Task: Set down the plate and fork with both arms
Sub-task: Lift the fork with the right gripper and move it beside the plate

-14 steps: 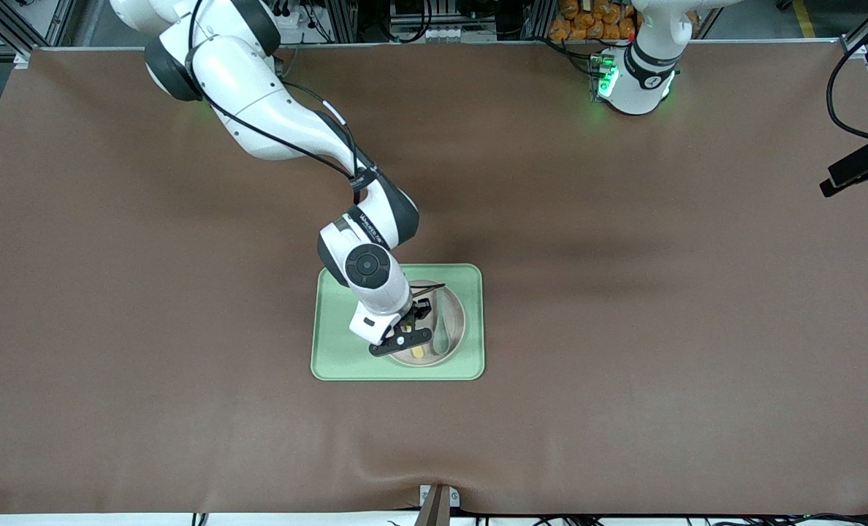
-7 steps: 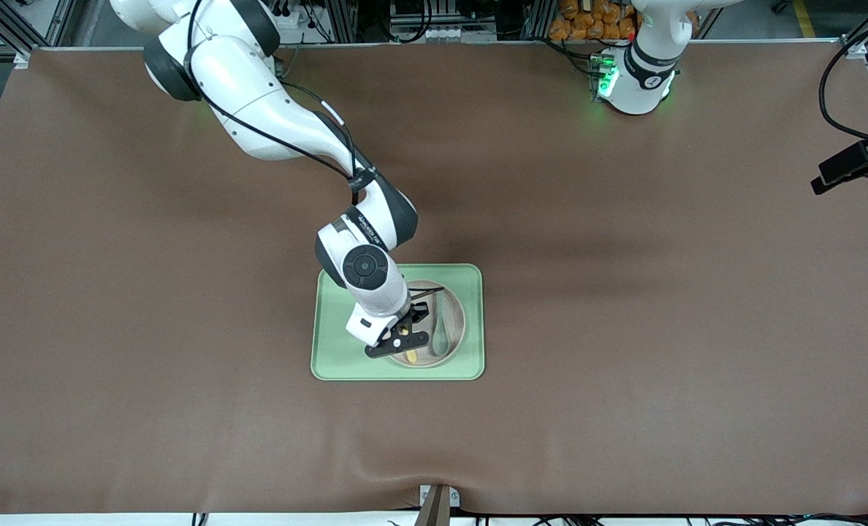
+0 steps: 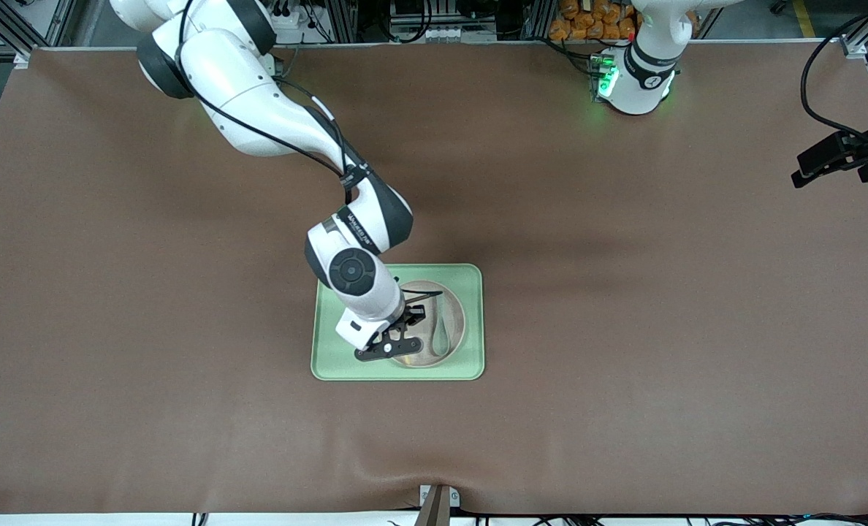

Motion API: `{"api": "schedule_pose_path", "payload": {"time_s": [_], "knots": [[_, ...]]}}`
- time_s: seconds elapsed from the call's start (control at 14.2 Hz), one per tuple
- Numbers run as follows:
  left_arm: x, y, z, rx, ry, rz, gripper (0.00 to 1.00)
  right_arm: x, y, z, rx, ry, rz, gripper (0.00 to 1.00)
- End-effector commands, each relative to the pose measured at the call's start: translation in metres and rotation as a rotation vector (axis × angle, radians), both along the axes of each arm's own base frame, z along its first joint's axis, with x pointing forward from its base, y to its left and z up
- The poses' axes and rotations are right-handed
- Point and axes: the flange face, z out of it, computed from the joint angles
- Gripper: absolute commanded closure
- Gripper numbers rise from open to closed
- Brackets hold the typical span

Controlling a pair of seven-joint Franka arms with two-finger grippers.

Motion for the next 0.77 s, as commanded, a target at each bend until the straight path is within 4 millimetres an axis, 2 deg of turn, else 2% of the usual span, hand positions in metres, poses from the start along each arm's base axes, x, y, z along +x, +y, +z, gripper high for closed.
{"api": "schedule_pose_path", "payload": {"time_s": [0.0,0.21,0.42,0.56,0.7], "knots": [[-0.013,0.0,0.006,0.022,0.0,-0.018,0.0,0.019,-0.033,0.022,0.037,0.018,-0.063,1.0],[-0.012,0.001,0.005,0.022,0.002,-0.016,0.0,0.042,-0.088,0.027,0.09,0.068,-0.07,1.0],[-0.012,0.002,0.005,0.022,0.002,-0.015,0.0,0.048,-0.127,0.018,0.134,0.121,-0.069,1.0],[-0.012,0.002,0.005,0.022,0.002,-0.015,0.0,0.044,-0.147,0.004,0.172,0.163,-0.073,1.0],[-0.012,0.002,0.005,0.022,0.002,-0.015,0.0,0.039,-0.153,0.0,0.194,0.182,-0.088,1.0]]}}
